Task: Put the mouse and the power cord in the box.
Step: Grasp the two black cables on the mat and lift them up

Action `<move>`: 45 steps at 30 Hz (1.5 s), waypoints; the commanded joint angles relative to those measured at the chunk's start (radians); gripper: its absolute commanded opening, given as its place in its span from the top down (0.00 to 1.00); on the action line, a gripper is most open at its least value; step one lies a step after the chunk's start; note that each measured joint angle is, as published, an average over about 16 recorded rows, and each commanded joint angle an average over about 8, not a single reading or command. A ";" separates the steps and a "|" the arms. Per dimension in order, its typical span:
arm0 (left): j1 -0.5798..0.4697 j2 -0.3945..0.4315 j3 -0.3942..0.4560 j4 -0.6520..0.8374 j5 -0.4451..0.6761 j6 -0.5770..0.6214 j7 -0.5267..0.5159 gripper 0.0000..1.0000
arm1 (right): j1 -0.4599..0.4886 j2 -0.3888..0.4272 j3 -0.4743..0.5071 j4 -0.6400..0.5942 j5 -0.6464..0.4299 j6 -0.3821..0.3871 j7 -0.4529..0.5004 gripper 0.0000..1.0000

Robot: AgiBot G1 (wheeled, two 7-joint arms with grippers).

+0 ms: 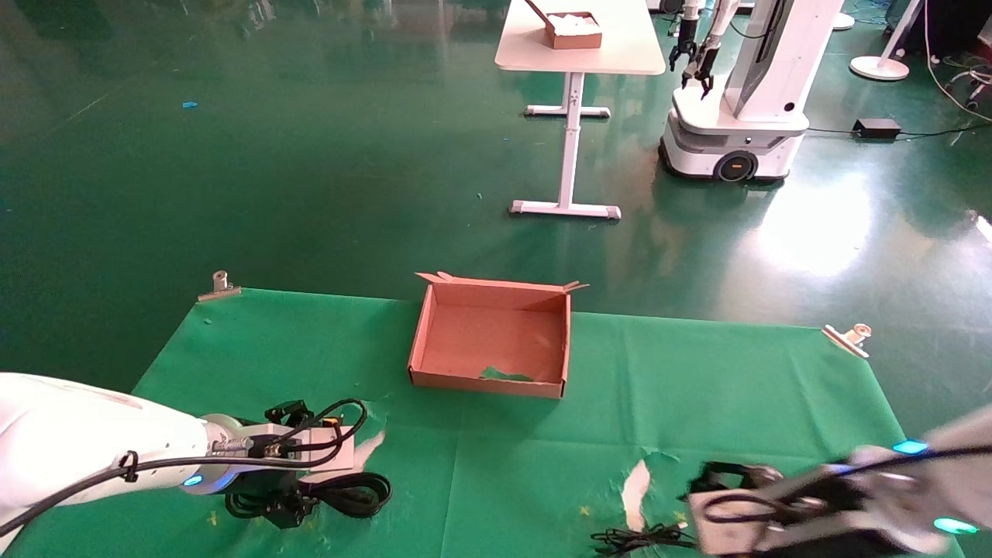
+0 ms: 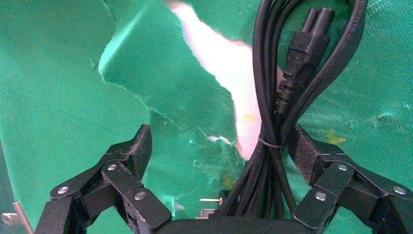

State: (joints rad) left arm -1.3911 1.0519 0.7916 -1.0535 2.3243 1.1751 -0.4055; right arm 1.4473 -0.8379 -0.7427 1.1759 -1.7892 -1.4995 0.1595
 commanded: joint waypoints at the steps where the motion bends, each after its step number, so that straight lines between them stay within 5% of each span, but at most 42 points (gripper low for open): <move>1: 0.000 0.000 0.000 0.001 0.000 0.000 0.001 0.00 | 0.024 -0.057 -0.031 -0.037 -0.058 0.006 -0.023 0.00; 11: 0.000 0.000 0.000 0.002 -0.001 0.000 0.001 0.00 | 0.089 -0.249 -0.103 -0.302 -0.172 0.060 -0.098 0.00; 23: 0.000 0.000 0.000 0.002 -0.001 0.000 0.001 0.00 | 0.123 -0.336 -0.125 -0.502 -0.199 0.099 -0.181 0.00; 24: 0.000 0.000 0.000 0.002 -0.001 0.000 0.001 0.10 | 0.124 -0.340 -0.126 -0.510 -0.199 0.100 -0.185 0.00; 26: -0.001 0.000 0.000 0.002 -0.001 -0.001 0.001 0.35 | 0.127 -0.350 -0.127 -0.530 -0.200 0.102 -0.193 0.10; 31: -0.001 0.001 0.000 0.003 -0.001 -0.002 0.001 0.97 | 0.133 -0.363 -0.130 -0.558 -0.201 0.104 -0.203 0.72; 34: 0.000 0.000 0.000 0.003 -0.001 -0.002 0.001 1.00 | 0.135 -0.363 -0.130 -0.560 -0.201 0.105 -0.204 1.00; 45: 0.000 0.000 0.000 0.003 -0.004 0.000 0.001 1.00 | 0.131 -0.356 -0.128 -0.545 -0.198 0.103 -0.199 1.00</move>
State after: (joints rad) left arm -1.3913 1.0521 0.7914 -1.0507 2.3212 1.1745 -0.4040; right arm 1.5785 -1.1944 -0.8709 0.6308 -1.9878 -1.3969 -0.0402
